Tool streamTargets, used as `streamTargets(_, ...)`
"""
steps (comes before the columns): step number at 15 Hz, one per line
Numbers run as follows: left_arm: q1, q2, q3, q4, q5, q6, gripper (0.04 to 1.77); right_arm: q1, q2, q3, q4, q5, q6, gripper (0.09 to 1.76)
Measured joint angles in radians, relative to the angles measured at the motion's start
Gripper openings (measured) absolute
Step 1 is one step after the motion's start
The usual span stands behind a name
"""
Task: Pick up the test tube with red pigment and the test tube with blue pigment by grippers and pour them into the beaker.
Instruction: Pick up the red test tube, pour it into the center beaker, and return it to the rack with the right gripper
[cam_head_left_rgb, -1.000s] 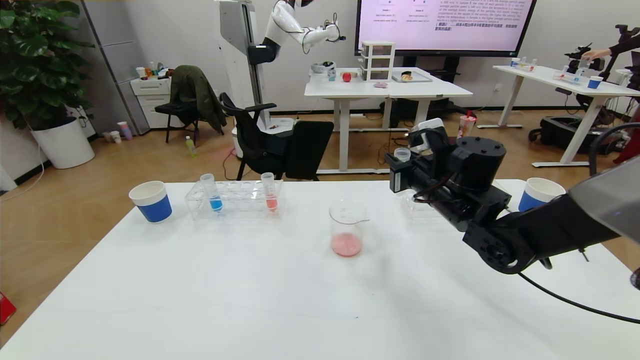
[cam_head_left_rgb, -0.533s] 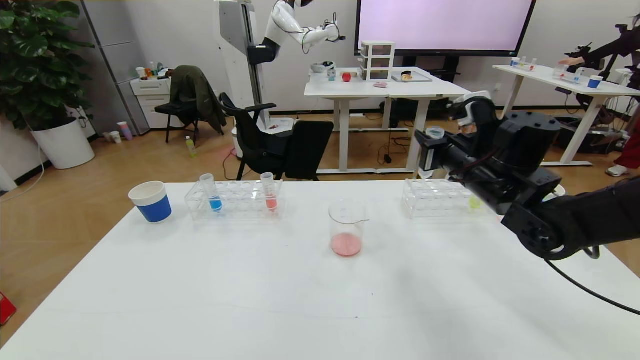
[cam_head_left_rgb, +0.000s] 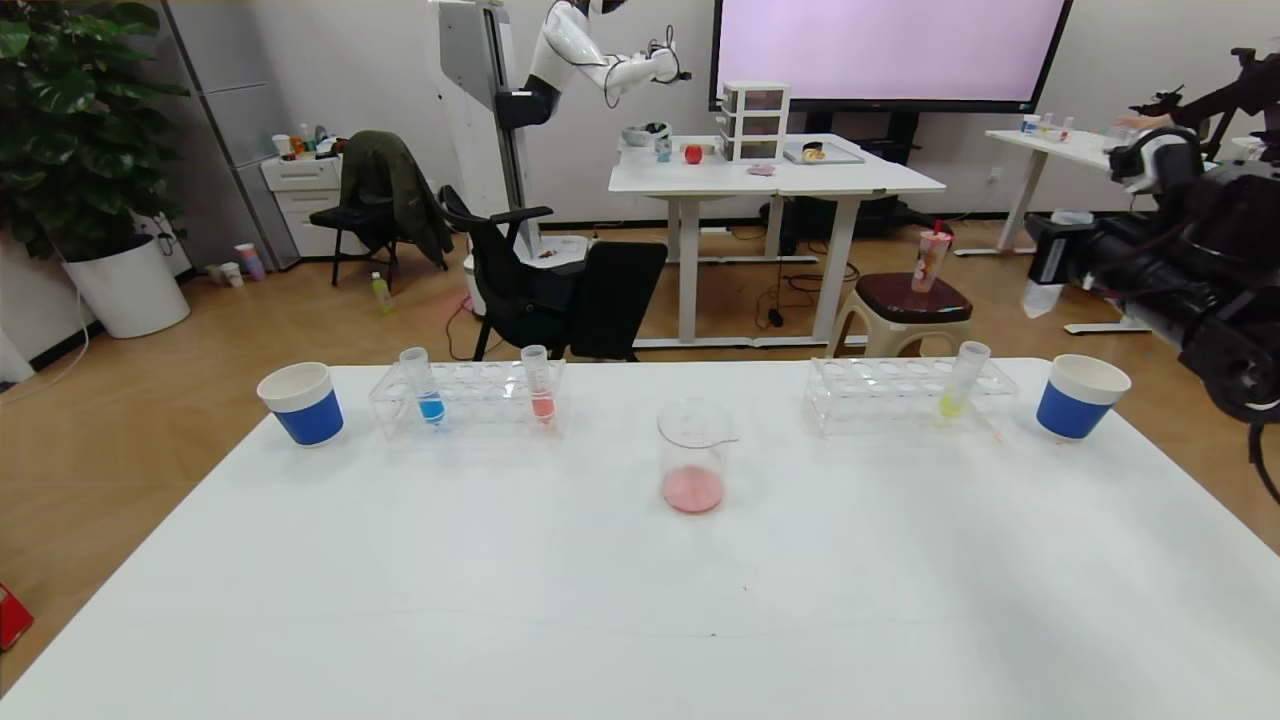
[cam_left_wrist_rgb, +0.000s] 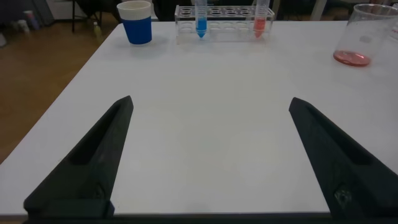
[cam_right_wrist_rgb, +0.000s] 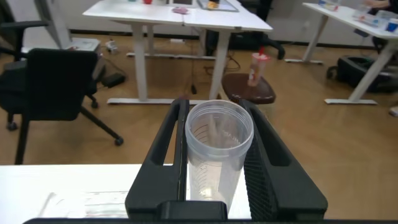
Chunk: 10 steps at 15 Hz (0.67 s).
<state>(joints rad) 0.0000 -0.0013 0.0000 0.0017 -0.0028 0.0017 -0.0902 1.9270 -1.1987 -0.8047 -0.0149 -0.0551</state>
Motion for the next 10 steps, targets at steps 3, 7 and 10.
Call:
streamTargets(3, 0.0, 0.0, 0.0, 0.0, 0.0, 0.0, 1.75, -0.105, 0.039, -0.048, 0.011, 0.013, -0.001, 0.53)
streamTargets(7, 0.0, 0.0, 0.0, 0.0, 0.0, 0.0, 1.75, -0.166, 0.112, -0.057, -0.022, 0.011, -0.003, 0.53)
streamTargets(10, 0.0, 0.0, 0.0, 0.0, 0.0, 0.0, 1.75, -0.19, 0.175, -0.05, -0.075, 0.004, -0.023, 0.53)
